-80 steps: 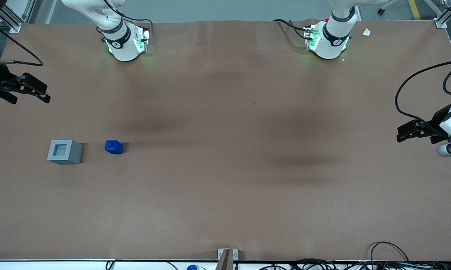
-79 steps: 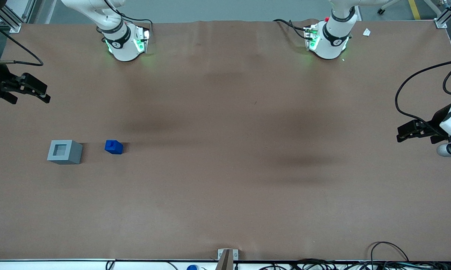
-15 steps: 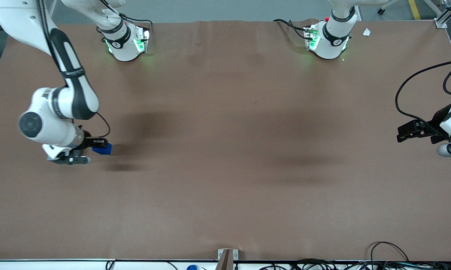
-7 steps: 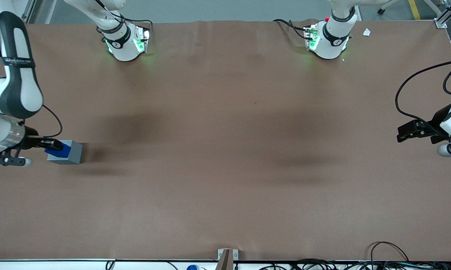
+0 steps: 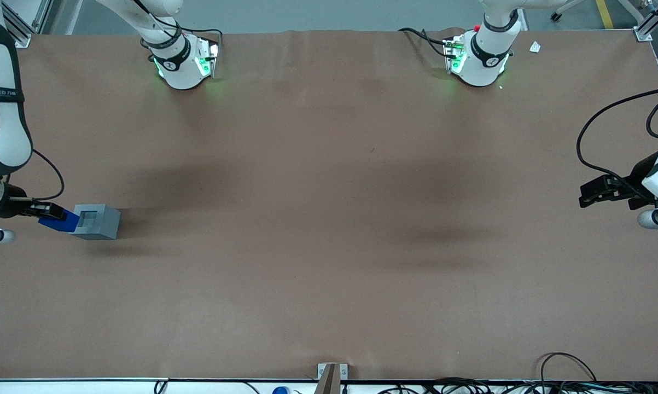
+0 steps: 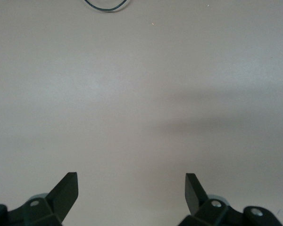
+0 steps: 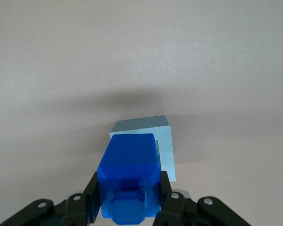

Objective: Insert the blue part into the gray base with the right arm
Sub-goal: 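Carry the blue block over the gray base's socket, then lower the blue block into the gray base's socket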

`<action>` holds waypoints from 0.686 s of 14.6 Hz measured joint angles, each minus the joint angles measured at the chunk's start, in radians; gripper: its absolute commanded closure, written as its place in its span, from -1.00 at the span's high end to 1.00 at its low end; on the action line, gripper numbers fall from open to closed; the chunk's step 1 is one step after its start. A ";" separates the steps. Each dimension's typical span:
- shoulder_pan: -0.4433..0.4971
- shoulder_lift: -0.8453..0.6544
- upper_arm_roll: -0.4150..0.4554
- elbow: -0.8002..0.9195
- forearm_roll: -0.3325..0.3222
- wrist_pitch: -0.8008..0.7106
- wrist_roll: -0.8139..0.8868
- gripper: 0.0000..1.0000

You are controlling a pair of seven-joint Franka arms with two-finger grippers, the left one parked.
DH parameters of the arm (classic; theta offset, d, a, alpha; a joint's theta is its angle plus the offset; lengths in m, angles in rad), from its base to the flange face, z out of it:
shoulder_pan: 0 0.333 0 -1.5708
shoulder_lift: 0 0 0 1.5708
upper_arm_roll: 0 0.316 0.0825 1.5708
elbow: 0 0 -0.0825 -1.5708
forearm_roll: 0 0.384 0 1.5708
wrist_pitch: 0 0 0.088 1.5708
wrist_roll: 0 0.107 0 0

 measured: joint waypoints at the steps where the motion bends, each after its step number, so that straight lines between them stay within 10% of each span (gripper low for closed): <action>1: 0.000 0.012 0.000 0.005 0.000 0.000 0.000 -0.89; 10: -0.005 0.064 0.005 0.003 0.000 -0.009 -0.004 -0.89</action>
